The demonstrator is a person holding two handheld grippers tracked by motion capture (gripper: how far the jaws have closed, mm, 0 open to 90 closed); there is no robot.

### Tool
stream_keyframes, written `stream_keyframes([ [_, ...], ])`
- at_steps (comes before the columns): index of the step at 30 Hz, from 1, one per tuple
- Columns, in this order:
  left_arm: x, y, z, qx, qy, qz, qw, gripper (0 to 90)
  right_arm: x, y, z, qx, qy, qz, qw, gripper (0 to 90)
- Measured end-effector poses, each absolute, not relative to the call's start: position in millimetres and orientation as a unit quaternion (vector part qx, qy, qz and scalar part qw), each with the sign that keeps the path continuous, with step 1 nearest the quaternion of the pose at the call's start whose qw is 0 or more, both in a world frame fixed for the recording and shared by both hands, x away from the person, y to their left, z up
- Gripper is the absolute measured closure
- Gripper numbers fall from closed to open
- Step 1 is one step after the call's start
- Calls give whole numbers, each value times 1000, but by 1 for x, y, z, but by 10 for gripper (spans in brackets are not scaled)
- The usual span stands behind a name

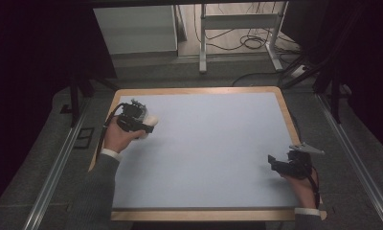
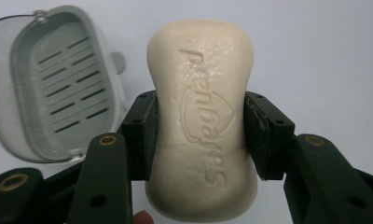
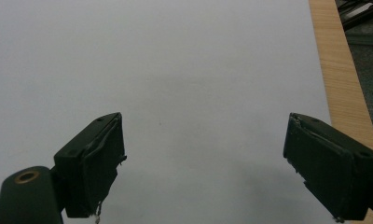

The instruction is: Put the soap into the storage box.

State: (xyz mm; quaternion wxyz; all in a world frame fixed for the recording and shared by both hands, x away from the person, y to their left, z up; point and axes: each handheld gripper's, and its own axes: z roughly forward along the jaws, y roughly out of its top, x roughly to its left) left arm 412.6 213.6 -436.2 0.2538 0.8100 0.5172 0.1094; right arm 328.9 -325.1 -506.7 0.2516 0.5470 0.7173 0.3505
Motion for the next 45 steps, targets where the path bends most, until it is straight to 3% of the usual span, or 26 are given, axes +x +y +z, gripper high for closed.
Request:
stream_keyframes([
  [21, 458, 257, -454, 753, 596, 107, 260, 495, 330, -326, -509, 550, 718, 347, 249, 123],
  [45, 471, 249, -476, 754, 606, 119, 224, 485, 330, -327, -509, 551, 717, 346, 251, 123],
])
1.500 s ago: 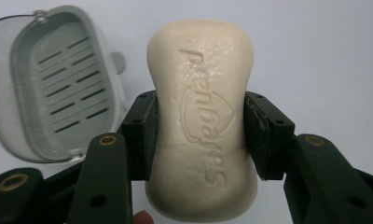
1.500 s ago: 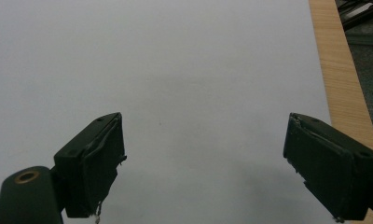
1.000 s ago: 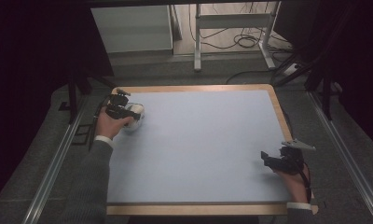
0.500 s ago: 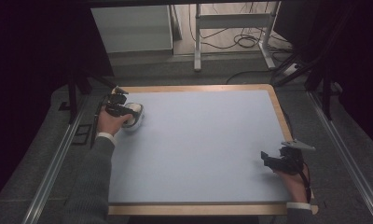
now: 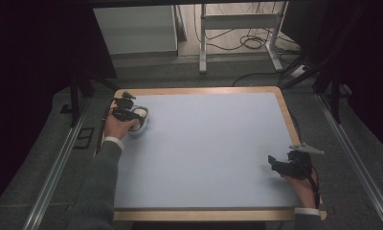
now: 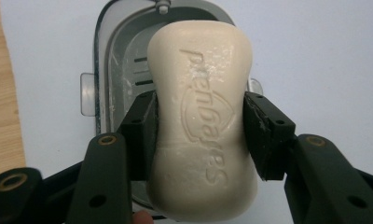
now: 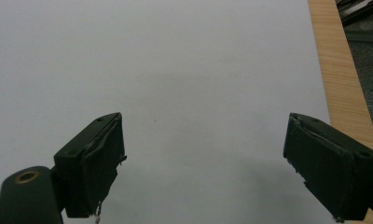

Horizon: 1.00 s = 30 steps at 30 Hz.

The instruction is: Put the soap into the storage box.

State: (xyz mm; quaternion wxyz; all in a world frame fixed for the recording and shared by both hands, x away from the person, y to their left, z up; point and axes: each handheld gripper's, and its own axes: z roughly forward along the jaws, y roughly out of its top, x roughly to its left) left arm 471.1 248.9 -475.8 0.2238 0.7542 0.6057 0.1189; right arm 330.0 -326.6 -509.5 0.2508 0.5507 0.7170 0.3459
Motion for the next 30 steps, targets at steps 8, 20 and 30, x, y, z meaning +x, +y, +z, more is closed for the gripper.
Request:
stream_keyframes([
  [8, 461, 240, -461, 755, 587, 133, 261, 362, 330, -326, -510, 551, 717, 346, 251, 123],
  [20, 433, 231, -443, 774, 533, 121, 321, 308, 328, -328, -509, 552, 715, 345, 254, 123],
  [30, 392, 216, -449, 806, 463, 112, 352, 290, 327, -326, -509, 548, 718, 345, 253, 123],
])
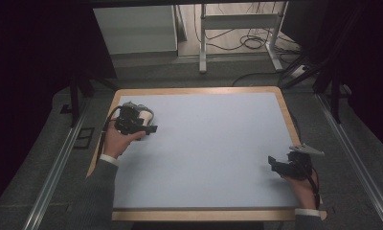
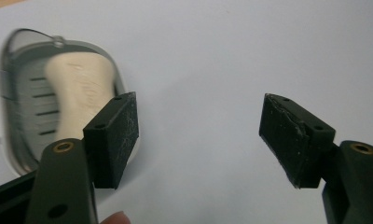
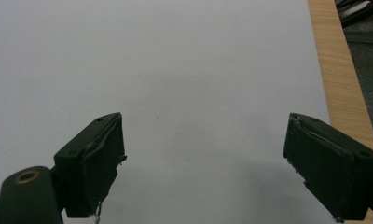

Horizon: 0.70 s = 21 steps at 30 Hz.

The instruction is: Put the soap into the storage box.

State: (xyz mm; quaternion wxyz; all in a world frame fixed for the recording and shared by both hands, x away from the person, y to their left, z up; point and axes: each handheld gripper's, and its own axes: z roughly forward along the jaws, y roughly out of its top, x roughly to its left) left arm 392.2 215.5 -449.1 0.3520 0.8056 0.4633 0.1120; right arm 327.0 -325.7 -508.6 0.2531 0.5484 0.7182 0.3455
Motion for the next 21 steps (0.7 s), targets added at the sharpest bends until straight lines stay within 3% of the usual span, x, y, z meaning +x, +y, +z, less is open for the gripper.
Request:
stream_keyframes([
  [9, 354, 207, -468, 821, 425, 89, 371, 272, 328, -322, -509, 543, 721, 349, 251, 123],
  [21, 312, 203, -506, 820, 429, 93, 367, 252, 326, -322, -507, 536, 723, 357, 251, 123],
])
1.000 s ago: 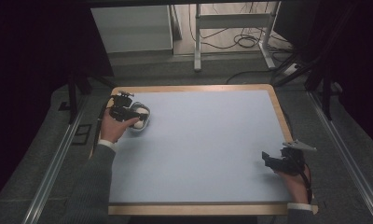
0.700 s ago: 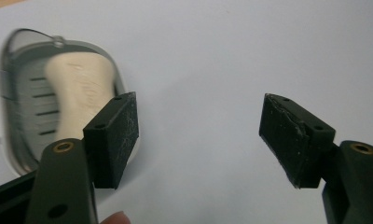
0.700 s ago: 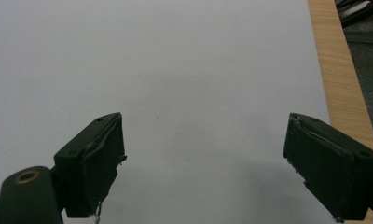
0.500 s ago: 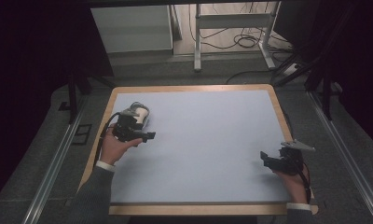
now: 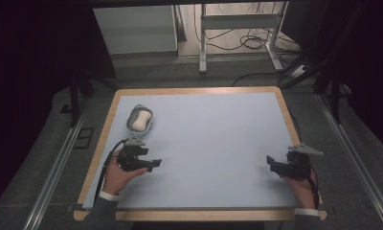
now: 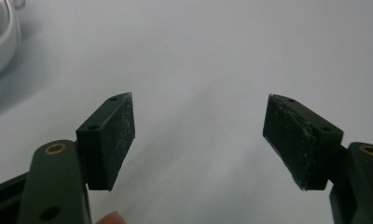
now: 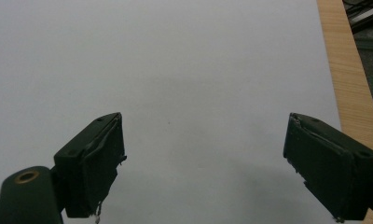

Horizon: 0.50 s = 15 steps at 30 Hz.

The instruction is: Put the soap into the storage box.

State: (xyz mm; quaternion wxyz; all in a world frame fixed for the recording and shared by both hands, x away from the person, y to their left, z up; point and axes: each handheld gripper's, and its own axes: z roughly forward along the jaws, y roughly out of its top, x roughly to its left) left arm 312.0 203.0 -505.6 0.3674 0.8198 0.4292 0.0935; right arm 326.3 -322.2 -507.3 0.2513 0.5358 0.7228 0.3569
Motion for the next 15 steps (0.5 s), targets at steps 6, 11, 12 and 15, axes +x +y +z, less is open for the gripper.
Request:
stream_keyframes([
  [6, 307, 204, -509, 818, 434, 102, 364, 250, 326, -319, -507, 529, 724, 371, 241, 123],
  [11, 307, 204, -509, 815, 432, 98, 373, 251, 327, -313, -508, 516, 733, 371, 240, 123],
  [12, 307, 204, -510, 816, 432, 98, 372, 250, 327, -312, -508, 514, 735, 373, 240, 123],
  [15, 308, 203, -511, 815, 434, 96, 372, 249, 326, -312, -507, 510, 734, 378, 241, 123],
])
